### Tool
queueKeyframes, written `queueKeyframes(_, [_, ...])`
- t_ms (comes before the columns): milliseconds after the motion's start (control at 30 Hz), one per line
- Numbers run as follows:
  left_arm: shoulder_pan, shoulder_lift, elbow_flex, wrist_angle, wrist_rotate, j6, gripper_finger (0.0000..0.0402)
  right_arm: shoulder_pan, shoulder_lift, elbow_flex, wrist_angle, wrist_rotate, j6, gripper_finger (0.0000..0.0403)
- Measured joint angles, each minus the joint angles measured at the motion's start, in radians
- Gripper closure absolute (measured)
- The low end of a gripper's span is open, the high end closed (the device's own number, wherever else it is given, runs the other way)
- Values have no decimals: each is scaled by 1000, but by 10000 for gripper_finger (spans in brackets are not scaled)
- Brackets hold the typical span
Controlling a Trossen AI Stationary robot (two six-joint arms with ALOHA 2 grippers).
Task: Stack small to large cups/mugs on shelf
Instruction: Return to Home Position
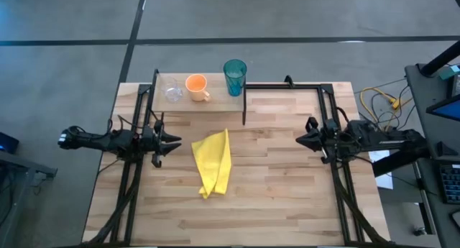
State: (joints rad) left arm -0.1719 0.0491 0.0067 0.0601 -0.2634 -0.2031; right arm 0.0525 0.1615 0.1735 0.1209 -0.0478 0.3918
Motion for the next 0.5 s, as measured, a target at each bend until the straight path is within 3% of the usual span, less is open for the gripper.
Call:
queueKeyframes(333, [0, 9, -1, 1, -2, 0, 310, 0, -163, -118, 105, -4, 9, 394])
queueKeyframes(500, [0, 11, -2, 3, -3, 0, 310, 0, -153, -157, 194, -12, 2, 394])
